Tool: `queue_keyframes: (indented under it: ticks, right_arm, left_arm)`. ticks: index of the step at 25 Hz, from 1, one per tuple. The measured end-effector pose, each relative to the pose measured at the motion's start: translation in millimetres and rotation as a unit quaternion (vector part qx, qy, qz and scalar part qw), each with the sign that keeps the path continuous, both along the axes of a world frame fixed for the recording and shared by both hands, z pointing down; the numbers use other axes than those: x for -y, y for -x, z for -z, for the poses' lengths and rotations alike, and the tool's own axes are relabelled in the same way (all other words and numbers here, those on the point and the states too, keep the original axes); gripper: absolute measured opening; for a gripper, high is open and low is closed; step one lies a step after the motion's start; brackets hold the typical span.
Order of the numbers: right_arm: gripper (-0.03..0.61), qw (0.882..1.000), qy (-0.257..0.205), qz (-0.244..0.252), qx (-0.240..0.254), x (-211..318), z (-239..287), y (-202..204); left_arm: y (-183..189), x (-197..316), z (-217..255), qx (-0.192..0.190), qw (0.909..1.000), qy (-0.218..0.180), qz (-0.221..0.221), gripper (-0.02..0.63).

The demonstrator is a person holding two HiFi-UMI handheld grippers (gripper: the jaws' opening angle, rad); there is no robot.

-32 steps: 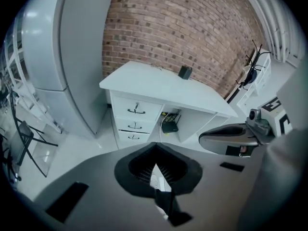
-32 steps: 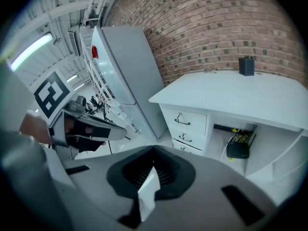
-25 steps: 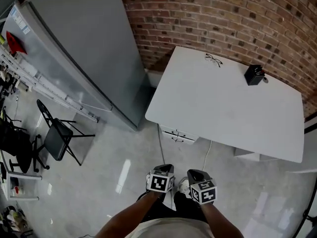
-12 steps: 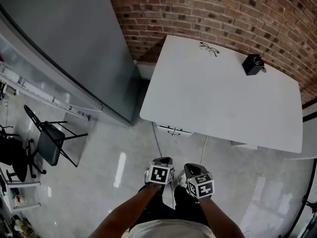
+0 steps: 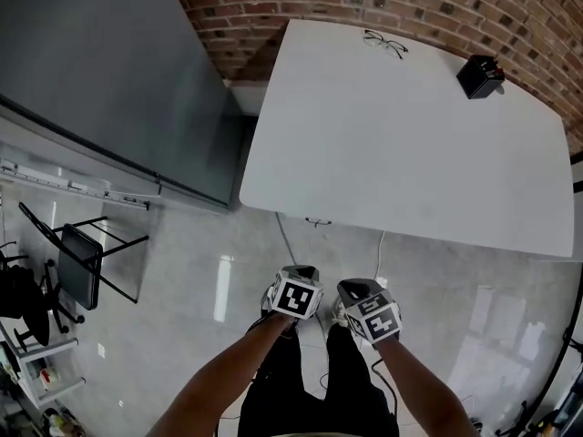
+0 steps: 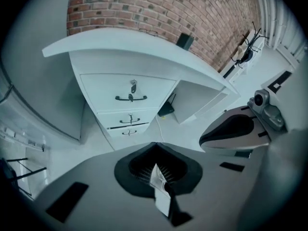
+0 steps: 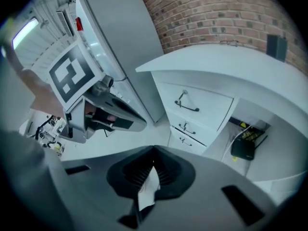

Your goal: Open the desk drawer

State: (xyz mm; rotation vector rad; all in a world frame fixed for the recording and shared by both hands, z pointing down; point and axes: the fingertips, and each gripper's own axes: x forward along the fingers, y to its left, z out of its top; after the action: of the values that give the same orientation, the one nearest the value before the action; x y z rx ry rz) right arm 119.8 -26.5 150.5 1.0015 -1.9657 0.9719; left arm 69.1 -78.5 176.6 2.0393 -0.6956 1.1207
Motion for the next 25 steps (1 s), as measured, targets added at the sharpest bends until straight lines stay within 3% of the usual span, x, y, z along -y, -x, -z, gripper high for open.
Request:
queue_keyframes:
  ticks: [2, 3, 5, 7, 12, 15, 20, 25]
  right_arm:
    - [0.015, 0.999, -0.019, 0.022, -0.025, 36, -22, -19]
    - [0.015, 0.999, -0.021, 0.033, -0.030, 49, -29, -21]
    - [0.015, 0.998, 0.002, 0.054, -0.016, 35, -41, -4]
    - [0.015, 0.998, 0.031, 0.061, -0.003, 5, -60, 13]
    - [0.015, 0.995, 0.049, 0.085, -0.015, -10, -106, 16]
    - [0.015, 0.993, 0.053, 0.108, -0.017, -10, -140, 3]
    - [0.015, 0.990, 0.046, 0.133, -0.024, -12, -237, -11]
    - [0.015, 0.986, 0.033, 0.160, -0.025, -11, -302, -25]
  left_arm:
    - [-16, 50, -12, -0.016, 0.9983, -0.055, -0.012, 0.008]
    - [-19, 62, -22, -0.015, 0.9982, -0.056, -0.017, 0.008]
    - [-7, 34, -49, 0.010, 0.9993, 0.000, -0.036, 0.008]
    - [1, 3, -67, 0.018, 0.9973, 0.027, -0.065, 0.008]
    - [-20, -1, -93, -0.020, 0.9909, 0.012, -0.132, 0.008]
    - [-40, 0, -122, -0.023, 0.9829, -0.015, -0.182, 0.008]
    - [-62, 1, -215, -0.012, 0.9704, -0.062, -0.233, 0.008]
    - [-88, -9, -274, -0.010, 0.9493, -0.088, -0.302, 0.009]
